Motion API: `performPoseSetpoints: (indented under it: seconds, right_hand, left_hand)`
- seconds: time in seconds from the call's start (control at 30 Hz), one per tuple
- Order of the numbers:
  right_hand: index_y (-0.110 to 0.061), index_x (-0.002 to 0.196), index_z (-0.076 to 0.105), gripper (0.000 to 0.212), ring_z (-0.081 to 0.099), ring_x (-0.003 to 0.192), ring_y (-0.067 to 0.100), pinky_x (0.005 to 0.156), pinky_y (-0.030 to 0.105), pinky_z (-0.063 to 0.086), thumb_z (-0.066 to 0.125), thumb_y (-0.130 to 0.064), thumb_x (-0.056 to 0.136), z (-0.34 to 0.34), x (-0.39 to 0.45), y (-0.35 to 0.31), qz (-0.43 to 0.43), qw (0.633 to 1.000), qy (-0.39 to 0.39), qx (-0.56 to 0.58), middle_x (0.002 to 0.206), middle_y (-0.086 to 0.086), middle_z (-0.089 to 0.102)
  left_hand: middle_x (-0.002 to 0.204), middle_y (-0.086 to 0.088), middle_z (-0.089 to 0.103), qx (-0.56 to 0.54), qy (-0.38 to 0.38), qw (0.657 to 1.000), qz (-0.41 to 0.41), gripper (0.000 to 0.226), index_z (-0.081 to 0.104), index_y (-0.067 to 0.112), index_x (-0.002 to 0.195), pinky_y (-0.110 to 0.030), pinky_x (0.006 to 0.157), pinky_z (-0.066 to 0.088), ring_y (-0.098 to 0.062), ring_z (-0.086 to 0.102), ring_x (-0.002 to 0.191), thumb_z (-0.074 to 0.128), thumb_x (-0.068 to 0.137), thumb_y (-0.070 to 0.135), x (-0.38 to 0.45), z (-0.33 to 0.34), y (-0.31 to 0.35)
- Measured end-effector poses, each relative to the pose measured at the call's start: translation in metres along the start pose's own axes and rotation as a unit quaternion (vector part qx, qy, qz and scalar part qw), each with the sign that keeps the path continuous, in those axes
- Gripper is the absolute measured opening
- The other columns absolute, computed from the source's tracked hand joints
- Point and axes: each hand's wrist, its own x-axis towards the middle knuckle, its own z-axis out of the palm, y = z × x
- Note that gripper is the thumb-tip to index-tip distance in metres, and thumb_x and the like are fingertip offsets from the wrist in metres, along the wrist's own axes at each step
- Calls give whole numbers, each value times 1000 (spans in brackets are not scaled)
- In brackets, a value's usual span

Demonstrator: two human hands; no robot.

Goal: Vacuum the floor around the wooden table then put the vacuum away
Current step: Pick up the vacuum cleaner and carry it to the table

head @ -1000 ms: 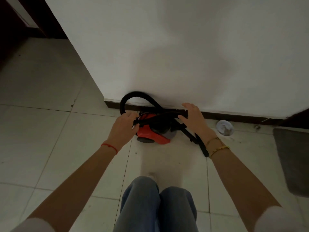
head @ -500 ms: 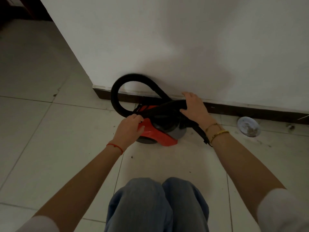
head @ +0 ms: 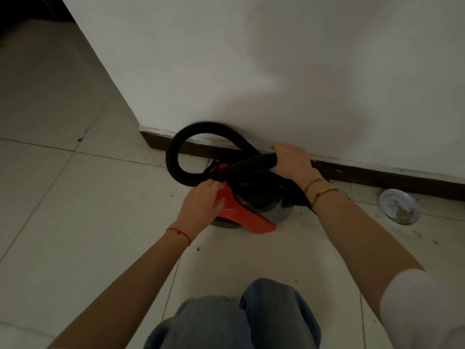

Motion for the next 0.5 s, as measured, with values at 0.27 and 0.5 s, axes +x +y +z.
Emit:
performPoseSetpoints:
  seconds: [0.27,0.5]
  right_hand:
    - [-13,95,64,32,64,78,28,60,29,45,67,-39,77,18,22,2,15,1000,-23,-13,88,9,67]
    - [-15,82,64,22,63,73,27,58,27,42,66,-36,79,7,10,1,16,1000,9,23,80,7,67]
  left_hand:
    - [113,-1,60,-14,5,1000,-11,31,59,15,119,-27,83,47,-18,58,97,58,90,24,4,17,-5]
    - [91,7,61,-118,26,984,-134,28,63,15,108,-21,71,47,-14,62,86,51,95,37,7,20,4]
